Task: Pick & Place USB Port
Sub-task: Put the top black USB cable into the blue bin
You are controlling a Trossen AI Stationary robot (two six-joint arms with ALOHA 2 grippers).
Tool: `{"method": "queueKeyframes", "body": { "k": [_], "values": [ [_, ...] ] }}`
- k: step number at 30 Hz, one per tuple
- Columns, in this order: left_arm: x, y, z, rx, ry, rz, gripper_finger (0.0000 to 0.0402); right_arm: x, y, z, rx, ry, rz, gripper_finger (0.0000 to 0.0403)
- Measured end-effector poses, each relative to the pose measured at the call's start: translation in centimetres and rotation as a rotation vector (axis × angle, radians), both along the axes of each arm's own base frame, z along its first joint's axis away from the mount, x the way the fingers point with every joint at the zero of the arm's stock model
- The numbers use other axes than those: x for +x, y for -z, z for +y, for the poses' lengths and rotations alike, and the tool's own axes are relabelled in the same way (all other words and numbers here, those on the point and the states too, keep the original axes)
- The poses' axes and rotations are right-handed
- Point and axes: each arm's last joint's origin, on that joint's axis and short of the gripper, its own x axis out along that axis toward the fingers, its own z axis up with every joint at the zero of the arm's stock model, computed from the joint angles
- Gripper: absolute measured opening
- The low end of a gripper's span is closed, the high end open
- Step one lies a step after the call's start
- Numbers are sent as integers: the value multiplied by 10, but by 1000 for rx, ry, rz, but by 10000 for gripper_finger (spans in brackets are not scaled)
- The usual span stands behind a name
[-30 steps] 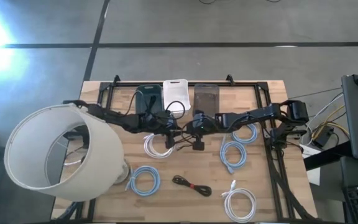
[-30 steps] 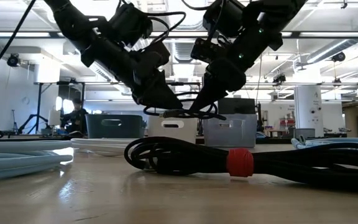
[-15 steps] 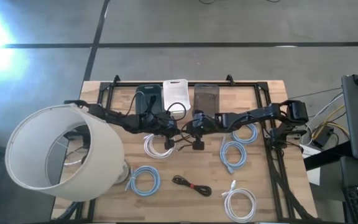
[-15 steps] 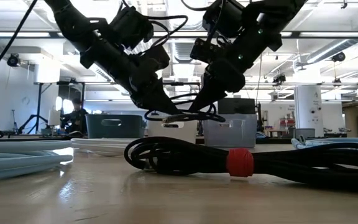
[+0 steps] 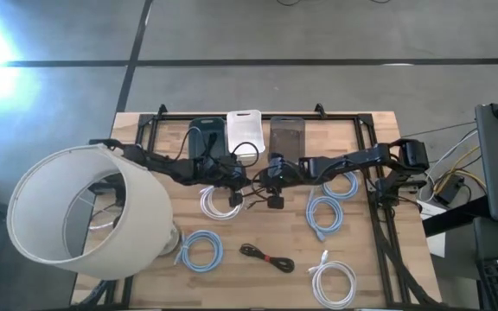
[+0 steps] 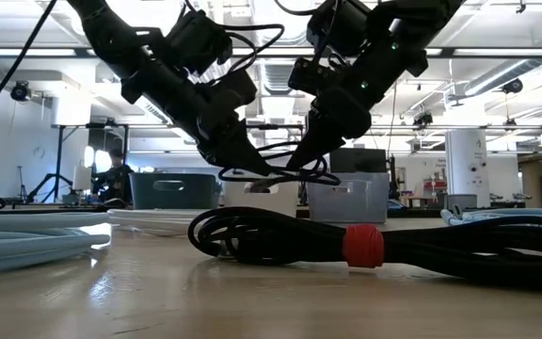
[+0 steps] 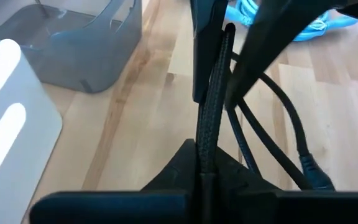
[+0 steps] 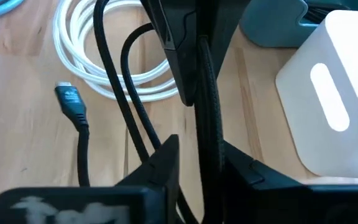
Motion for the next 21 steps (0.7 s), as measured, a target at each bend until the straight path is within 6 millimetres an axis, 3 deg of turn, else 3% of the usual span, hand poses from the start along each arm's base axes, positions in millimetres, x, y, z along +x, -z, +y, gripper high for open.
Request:
{"method": "queueKeyframes", "body": {
  "k": [10,21],
  "values": [
    [-2,2,1,-2,-40,29,16,1,-2,4,-109,76,1,140],
    [-3,1,4,44,-130,37,20,12,-27,22,-130,41,-49,157]
  ]
}}
